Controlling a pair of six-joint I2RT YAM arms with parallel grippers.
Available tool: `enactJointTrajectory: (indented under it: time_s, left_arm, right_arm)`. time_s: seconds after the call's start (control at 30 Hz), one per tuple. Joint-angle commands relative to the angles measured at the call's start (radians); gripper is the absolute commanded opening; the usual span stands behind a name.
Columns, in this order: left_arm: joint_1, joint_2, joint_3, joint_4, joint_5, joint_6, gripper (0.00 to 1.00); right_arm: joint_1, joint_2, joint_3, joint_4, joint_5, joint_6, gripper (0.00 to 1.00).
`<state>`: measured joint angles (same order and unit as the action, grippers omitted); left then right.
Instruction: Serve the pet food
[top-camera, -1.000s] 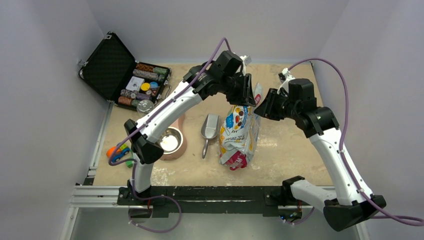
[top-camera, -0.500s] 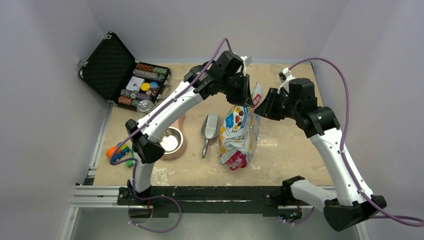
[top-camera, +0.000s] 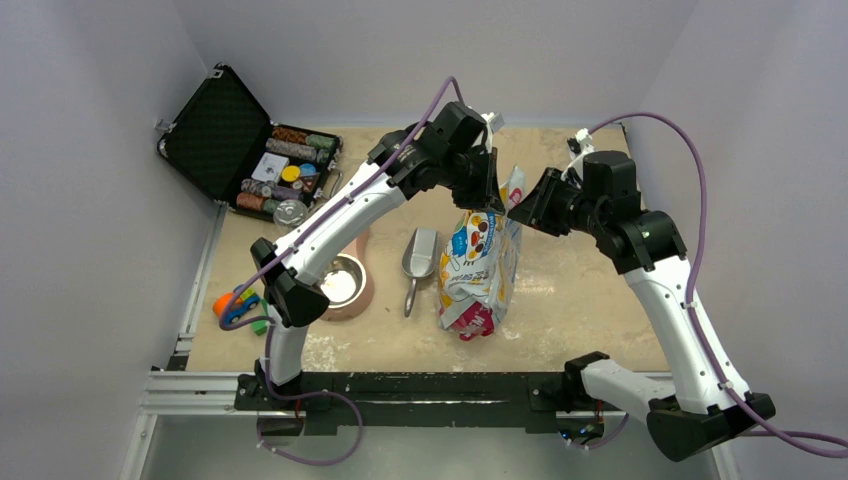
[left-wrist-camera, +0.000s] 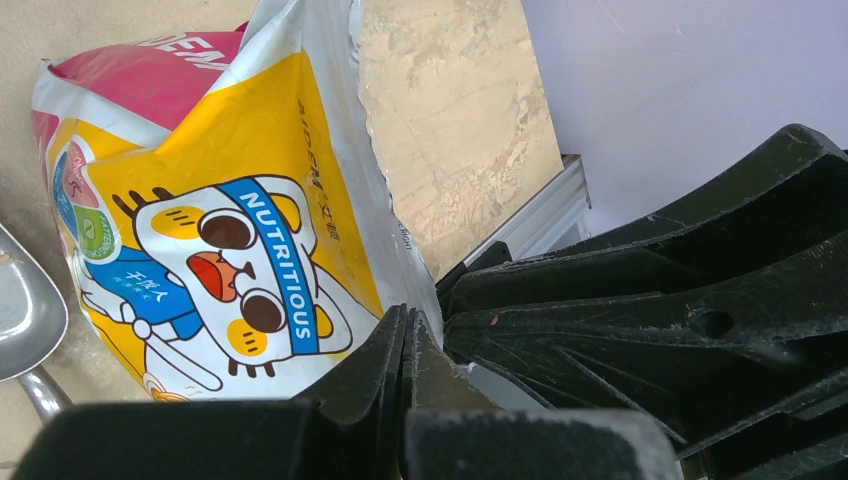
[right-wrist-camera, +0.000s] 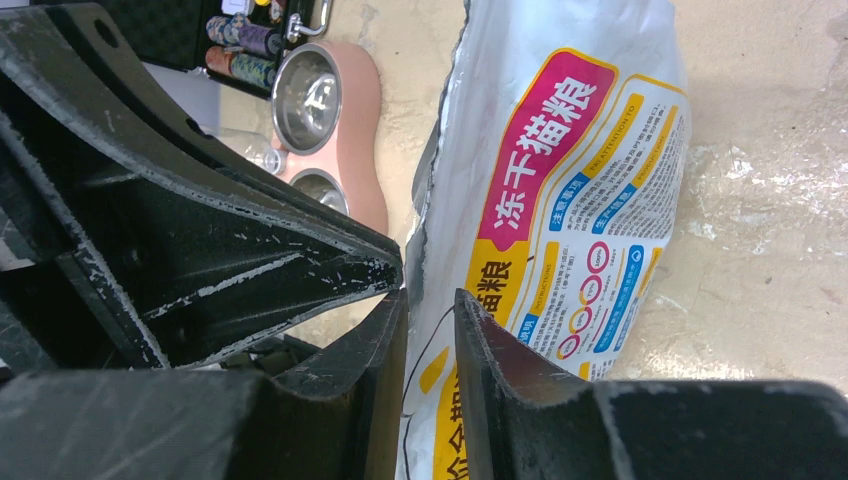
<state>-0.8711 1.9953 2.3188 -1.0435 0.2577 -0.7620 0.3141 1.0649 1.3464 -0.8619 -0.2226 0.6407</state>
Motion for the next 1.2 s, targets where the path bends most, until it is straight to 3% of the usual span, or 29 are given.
enactJointTrajectory:
  time_s: [0.0, 0.37, 0.73, 0.87, 1.03, 1.1, 1.17]
  left_arm:
    - [0.006, -0.032, 0.003, 0.014, 0.003, 0.031, 0.00]
    - [0.012, -0.041, 0.003, -0.050, -0.047, 0.050, 0.00]
    - [0.015, -0.053, 0.016, -0.035, 0.001, 0.063, 0.01]
    - [0.015, -0.071, 0.016, -0.026, -0.007, 0.078, 0.29]
    - [0.015, -0.075, 0.009, -0.008, -0.016, 0.068, 0.56]
    - [0.013, -0.061, 0.014, -0.005, -0.003, 0.055, 0.59]
    - [0.014, -0.045, 0.018, -0.004, 0.001, 0.046, 0.54]
  right_arm:
    - [0.002, 0.000, 0.038, 0.003, 0.038, 0.023, 0.28]
    - [0.003, -0.009, 0.034, 0.027, 0.064, 0.006, 0.25]
    - [0.012, 0.032, 0.022, 0.063, -0.047, 0.002, 0.24]
    - [0.024, 0.037, -0.010, 0.089, -0.072, 0.019, 0.18]
    - [0.034, 0.044, -0.015, 0.054, 0.011, 0.018, 0.12]
    - [0.034, 0.044, -0.015, 0.041, 0.035, 0.013, 0.08]
    - [0.034, 0.042, -0.019, 0.038, 0.041, 0.012, 0.05]
